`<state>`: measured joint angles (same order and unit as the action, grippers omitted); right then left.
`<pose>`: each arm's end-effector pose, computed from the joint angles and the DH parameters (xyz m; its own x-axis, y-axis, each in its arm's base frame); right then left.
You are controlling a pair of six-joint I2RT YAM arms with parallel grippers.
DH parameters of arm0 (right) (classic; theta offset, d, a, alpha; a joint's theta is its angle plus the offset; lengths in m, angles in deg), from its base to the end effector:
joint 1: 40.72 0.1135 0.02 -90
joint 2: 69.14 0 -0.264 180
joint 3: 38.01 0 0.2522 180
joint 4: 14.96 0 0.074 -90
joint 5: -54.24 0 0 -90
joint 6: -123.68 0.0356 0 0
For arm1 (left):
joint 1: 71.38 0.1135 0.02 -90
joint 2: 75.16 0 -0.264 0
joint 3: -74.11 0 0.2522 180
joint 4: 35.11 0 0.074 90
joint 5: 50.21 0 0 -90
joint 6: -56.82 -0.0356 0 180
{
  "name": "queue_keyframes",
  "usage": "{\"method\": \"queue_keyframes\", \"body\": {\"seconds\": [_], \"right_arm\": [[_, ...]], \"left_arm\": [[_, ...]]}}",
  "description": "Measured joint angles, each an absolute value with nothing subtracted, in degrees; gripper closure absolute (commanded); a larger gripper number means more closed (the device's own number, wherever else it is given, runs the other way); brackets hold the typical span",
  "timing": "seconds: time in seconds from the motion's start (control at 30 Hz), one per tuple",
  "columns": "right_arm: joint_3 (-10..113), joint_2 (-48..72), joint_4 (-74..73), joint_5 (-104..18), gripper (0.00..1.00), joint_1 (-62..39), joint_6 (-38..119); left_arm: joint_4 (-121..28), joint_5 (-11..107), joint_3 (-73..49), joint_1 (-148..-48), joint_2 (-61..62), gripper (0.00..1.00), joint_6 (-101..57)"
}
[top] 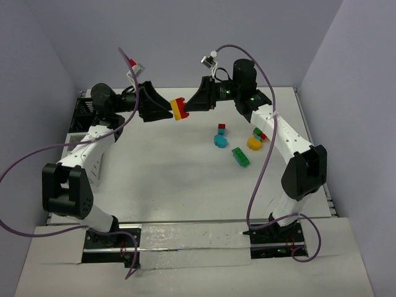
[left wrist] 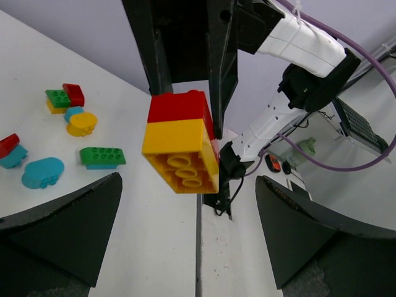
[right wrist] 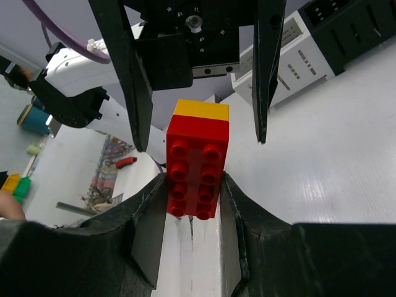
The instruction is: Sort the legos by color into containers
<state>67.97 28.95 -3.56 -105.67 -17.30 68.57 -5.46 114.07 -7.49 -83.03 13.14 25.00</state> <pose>0.3474 0.1869 0.4042 -0.6162 -0.0528 -0.7858 -0.7854 -0.0332 0.6181 0.3258 -0.1022 0.3806 -0.5828 -0.1149 -0.8045 0.8111 -0.0214 -0.5845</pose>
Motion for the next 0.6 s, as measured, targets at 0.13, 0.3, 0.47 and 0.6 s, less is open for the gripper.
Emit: {"method": "queue_keyframes", "body": {"seconds": [0.13, 0.3, 0.47, 0.6], "right_arm": [[68.0, 28.9, -3.5, -105.7, 1.00, -16.6, 68.1], [68.0, 28.9, -2.2, -105.7, 1.00, -16.1, 66.1], [68.0, 28.9, 0.1, -105.9, 0.97, -15.9, 63.8], [68.1, 28.7, 0.7, -106.4, 0.69, -15.8, 62.4]], "left_arm": [[-3.8, 114.5, -7.5, -84.4, 13.3, 0.03, 26.7], [-2.9, 114.5, -7.5, -85.1, 13.9, 0.21, 28.2], [-2.4, 114.4, -7.5, -85.2, 14.0, 0.56, 29.5], [-2.4, 114.0, -6.9, -85.1, 14.0, 0.99, 30.6]]}}
